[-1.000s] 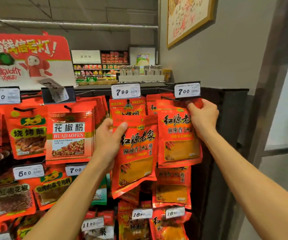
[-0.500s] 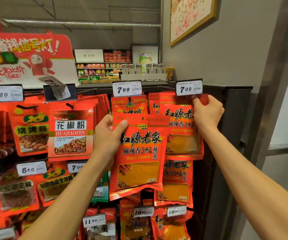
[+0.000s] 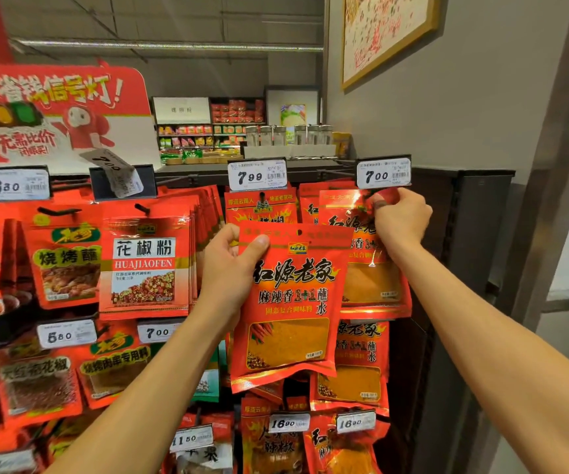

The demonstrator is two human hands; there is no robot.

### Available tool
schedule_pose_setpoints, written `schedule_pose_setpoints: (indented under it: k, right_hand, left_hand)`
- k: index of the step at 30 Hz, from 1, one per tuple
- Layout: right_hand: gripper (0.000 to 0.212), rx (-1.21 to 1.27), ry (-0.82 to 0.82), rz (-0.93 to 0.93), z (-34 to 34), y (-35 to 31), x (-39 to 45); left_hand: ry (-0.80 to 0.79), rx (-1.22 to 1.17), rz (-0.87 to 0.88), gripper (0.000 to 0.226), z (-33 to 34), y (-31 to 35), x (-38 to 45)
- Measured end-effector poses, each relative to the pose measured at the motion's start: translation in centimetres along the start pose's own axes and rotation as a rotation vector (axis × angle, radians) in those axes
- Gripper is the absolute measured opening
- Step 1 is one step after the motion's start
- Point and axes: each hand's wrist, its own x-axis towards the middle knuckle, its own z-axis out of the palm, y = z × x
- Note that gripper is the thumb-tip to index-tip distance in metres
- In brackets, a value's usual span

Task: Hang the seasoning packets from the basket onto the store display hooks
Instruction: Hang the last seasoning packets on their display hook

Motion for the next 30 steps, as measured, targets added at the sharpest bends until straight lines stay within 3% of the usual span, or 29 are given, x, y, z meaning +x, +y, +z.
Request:
schedule_pose_setpoints:
  k: [7,10,13,18,21,23,25,27,30]
  right_hand:
    - [0.024,0.04,-0.113,0.146,6.1,1.0,4.3]
    - [0.035,0.045,-0.131,0.199,8.2,1.7,6.0]
    - [0.032,0.046,-0.182,0.22,8.8,2.6,7.5]
    - [0.029,0.121,-0.173,0.104,4.6,2.4,5.6]
    - [0.028,0.426,-0.155,0.161,-0.4,2.5,2.0]
    - [0.026,0.793,-0.375,0.23,-3.6,2.6,-0.6]
    - [0.032,0.955,-0.608,0.216,-6.2,2.6,-2.5]
    - [0.034,0.877,-0.682,0.147,-7.2,2.3,-3.0]
    - [0.036,0.669,-0.537,0.14,-6.6,1.4,-2.2]
  left_hand:
    - [-0.031,0.015,0.013,0.009,0.8,-0.7,0.5]
    - [-0.015,0.034,0.025,0.015,1.3,-0.7,1.2]
    - [0.028,0.009,0.037,0.028,2.3,-0.6,2.1]
    - [0.025,-0.029,0.016,0.023,4.7,-1.1,2.9]
    - [-0.021,-0.074,-0.022,0.012,6.6,-1.3,3.1]
    - [-0.035,-0.096,-0.054,0.014,7.9,-1.4,3.4]
    - [-0.045,-0.098,-0.072,0.012,9.2,-1.5,3.6]
    - [-0.048,-0.084,-0.093,0.011,10.5,-1.7,3.9]
    - [-0.025,-0.077,-0.117,0.009,12.2,-1.7,4.5]
